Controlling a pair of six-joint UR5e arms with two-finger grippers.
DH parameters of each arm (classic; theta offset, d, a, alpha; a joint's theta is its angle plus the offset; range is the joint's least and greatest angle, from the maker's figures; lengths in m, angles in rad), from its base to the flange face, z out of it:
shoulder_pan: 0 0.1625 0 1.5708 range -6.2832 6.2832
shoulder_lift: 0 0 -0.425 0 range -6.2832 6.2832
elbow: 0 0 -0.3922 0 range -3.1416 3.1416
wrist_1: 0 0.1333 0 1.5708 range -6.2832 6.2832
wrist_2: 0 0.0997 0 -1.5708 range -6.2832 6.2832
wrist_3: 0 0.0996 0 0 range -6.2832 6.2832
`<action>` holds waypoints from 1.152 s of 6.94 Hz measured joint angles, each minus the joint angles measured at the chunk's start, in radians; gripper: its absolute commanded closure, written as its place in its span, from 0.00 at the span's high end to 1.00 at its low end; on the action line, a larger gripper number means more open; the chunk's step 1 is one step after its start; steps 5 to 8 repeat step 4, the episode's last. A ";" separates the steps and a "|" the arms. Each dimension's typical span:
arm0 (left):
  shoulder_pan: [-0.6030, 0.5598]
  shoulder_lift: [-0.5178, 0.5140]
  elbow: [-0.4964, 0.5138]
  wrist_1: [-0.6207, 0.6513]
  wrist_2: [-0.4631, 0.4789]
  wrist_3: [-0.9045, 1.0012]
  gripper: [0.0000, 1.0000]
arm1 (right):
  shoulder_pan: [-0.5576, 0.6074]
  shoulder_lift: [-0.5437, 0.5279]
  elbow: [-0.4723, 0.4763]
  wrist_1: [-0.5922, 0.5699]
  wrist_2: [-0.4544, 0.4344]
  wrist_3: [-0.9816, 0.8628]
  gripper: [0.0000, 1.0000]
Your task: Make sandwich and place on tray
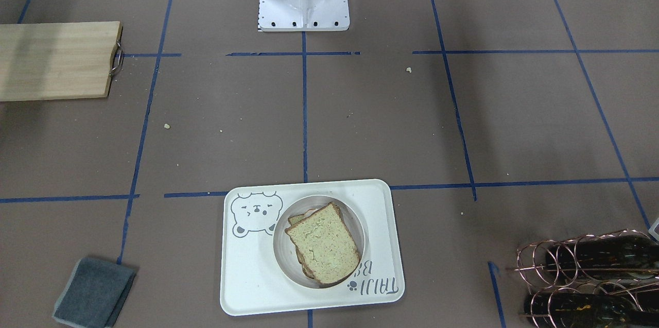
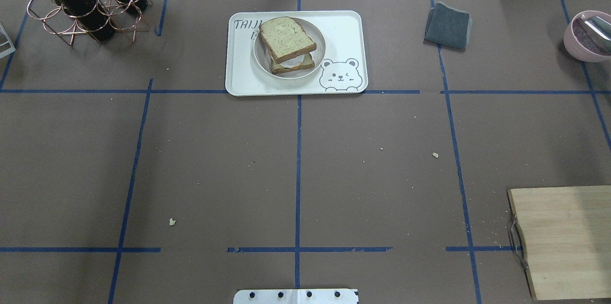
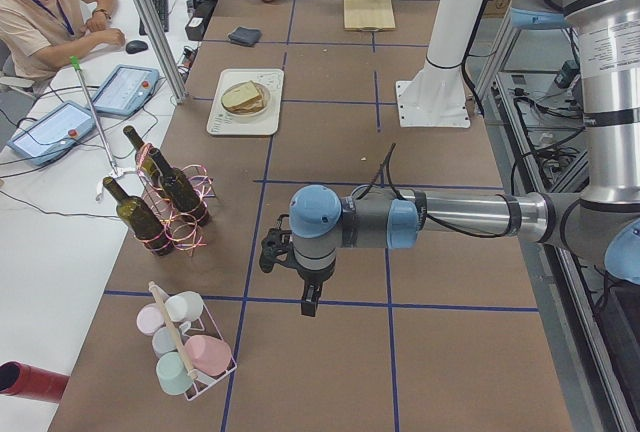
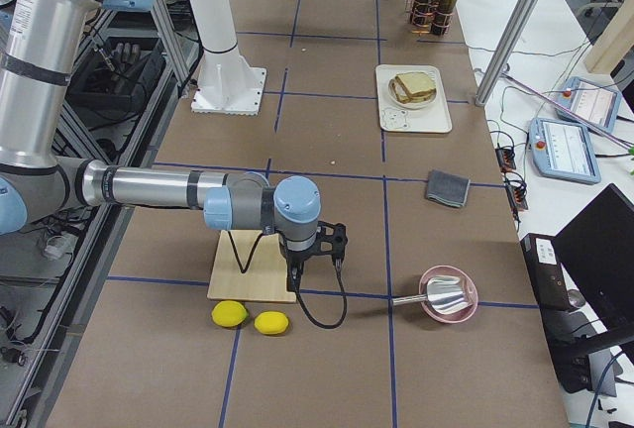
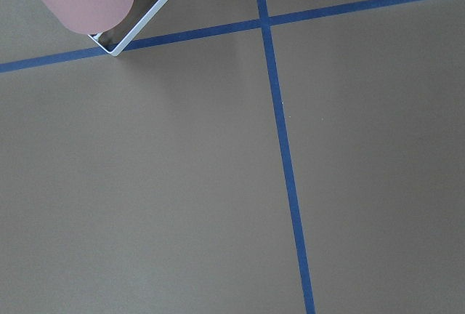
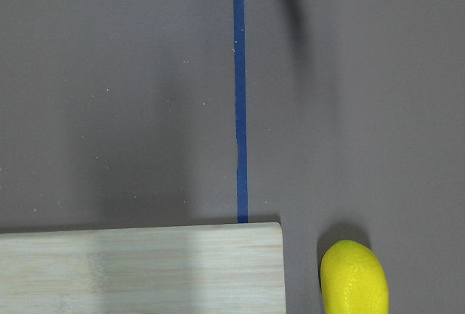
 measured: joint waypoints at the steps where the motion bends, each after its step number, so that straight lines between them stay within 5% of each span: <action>1: 0.000 -0.001 0.003 0.000 -0.001 0.000 1.00 | 0.000 0.000 -0.003 0.000 0.000 0.000 1.00; 8: 0.000 -0.005 0.006 -0.003 -0.001 -0.002 1.00 | 0.000 0.000 -0.007 0.001 0.001 0.000 1.00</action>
